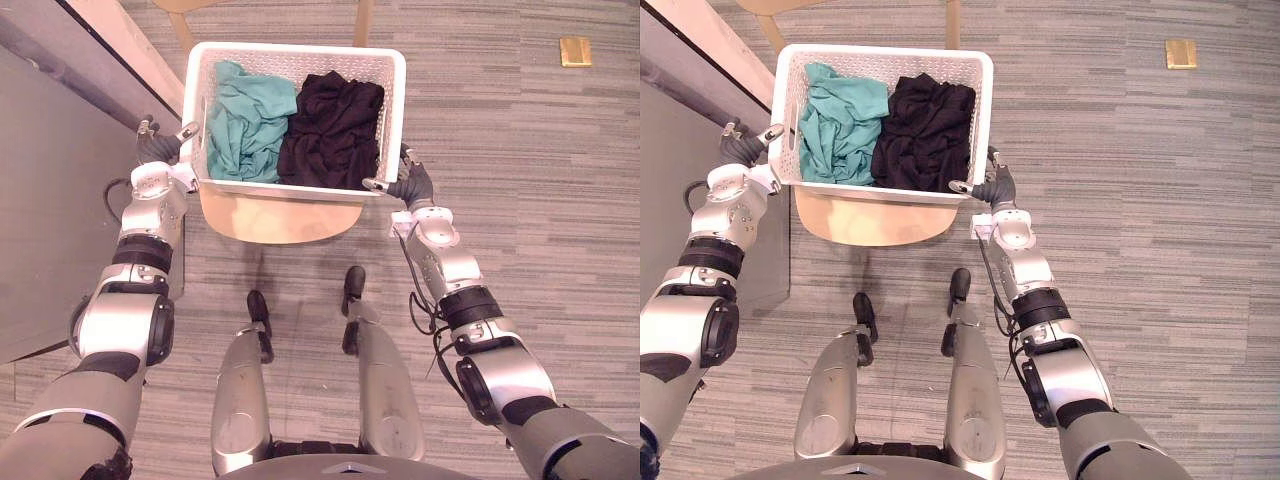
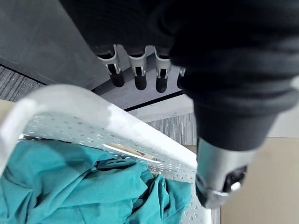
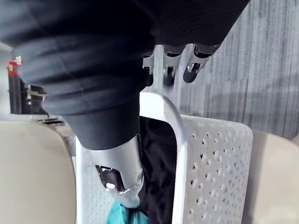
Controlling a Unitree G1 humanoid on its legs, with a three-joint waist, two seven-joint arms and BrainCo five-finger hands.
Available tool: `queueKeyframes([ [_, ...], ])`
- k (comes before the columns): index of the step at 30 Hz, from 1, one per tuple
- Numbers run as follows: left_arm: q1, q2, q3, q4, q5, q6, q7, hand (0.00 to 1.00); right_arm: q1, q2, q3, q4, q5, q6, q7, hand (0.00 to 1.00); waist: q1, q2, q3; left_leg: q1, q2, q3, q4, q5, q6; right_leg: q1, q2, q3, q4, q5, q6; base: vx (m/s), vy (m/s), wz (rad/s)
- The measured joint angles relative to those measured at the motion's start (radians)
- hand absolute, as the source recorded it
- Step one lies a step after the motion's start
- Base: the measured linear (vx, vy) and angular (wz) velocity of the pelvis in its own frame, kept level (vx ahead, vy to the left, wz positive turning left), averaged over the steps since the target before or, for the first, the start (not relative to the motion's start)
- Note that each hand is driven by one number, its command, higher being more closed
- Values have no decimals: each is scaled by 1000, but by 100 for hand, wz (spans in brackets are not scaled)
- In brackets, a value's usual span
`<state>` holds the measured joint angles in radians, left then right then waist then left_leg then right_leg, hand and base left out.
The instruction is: Pick up the laundry basket with both hands and put the clothes into the washing machine.
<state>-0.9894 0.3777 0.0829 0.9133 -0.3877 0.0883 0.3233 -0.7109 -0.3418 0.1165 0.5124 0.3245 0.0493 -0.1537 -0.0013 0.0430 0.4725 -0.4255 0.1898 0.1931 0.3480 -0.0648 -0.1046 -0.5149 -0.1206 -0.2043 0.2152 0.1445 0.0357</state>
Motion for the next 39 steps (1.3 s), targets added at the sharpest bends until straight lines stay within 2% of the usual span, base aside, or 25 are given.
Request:
queueKeyframes([
  [7,93,15,83,-8,-2,1,0,0,25,-41,-1,-88,-18,2,23,0,1,-10,1,33,1,-6,-3,1,-1,33,-2,-15,9,-18,-6,9,-6,3],
  [10,214,15,111,-127,-3,0,0,0,99,-50,-13,-160,-21,4,33,0,0,-12,1,68,-1,-8,-19,1,-2,63,-3,-20,12,-21,-8,52,-1,6],
  [13,371,9,116,-268,-2,-13,-2,0,249,-51,-106,-226,-61,2,43,0,1,-14,0,130,-15,-17,-44,2,-2,105,-15,-26,48,-55,-3,75,9,17],
  [16,570,-62,181,-405,-1,-36,-8,0,412,-17,-264,-220,-103,3,43,0,0,-21,-14,191,-39,-25,-73,1,-1,144,-33,-26,74,-88,7,57,27,12],
  [17,657,-98,200,-437,-2,-42,-13,0,489,10,-311,-218,-129,4,43,0,-1,-27,-39,208,-44,-25,-87,1,-1,156,-35,-26,73,-95,14,50,28,4],
  [22,949,-244,230,-460,-4,-45,-58,0,725,122,-434,-156,-176,17,60,0,-11,-45,-131,325,-52,-25,-125,-17,1,269,-31,-28,51,-119,22,88,31,3],
  [25,1096,-339,230,-420,0,-44,-95,0,840,187,-438,-86,-211,31,88,0,-11,-37,-196,396,-47,-32,-128,-36,4,366,-31,-47,12,-127,33,53,37,15],
  [28,1160,-401,226,-368,-2,-31,-116,0,882,232,-433,-17,-215,39,91,0,-9,-31,-243,431,-47,-50,-148,-44,9,438,-32,-73,-36,-124,33,-12,26,26],
  [30,1226,-447,201,-333,-2,-24,-138,0,919,264,-431,39,-215,42,103,0,2,-26,-289,456,-60,-72,-185,-36,5,480,-39,-101,-69,-117,37,0,22,38],
  [32,1242,-447,157,-311,-3,-19,-156,0,923,273,-411,91,-214,42,107,0,3,-24,-300,453,-75,-89,-198,-28,7,483,-65,-136,-42,-132,43,-21,-5,60],
  [34,1237,-447,127,-310,-2,-19,-161,0,919,279,-394,139,-213,44,109,0,1,-20,-304,428,-69,-74,-189,-36,30,476,-90,-181,-5,-141,41,-48,-16,80],
  [35,1234,-440,112,-315,-1,-20,-171,0,910,293,-399,175,-214,42,109,0,3,-41,-311,406,-51,-24,-133,-46,54,474,-122,-206,-22,-131,30,-3,39,71],
  [36,1227,-433,108,-312,0,-21,-179,0,898,293,-405,204,-214,44,108,0,2,-31,-314,365,-4,5,11,-67,73,466,-139,-229,1,-125,30,-21,54,61],
  [37,1226,-436,105,-312,0,-21,-182,0,884,289,-407,216,-213,45,108,0,-2,-24,-318,354,23,2,72,-79,63,460,-147,-238,18,-125,29,-57,79,45],
  [39,1215,-435,55,-311,1,-19,-185,0,853,269,-409,231,-209,38,108,0,-20,-22,-323,381,162,45,195,-123,69,451,-190,-258,50,-115,46,-110,179,45],
])
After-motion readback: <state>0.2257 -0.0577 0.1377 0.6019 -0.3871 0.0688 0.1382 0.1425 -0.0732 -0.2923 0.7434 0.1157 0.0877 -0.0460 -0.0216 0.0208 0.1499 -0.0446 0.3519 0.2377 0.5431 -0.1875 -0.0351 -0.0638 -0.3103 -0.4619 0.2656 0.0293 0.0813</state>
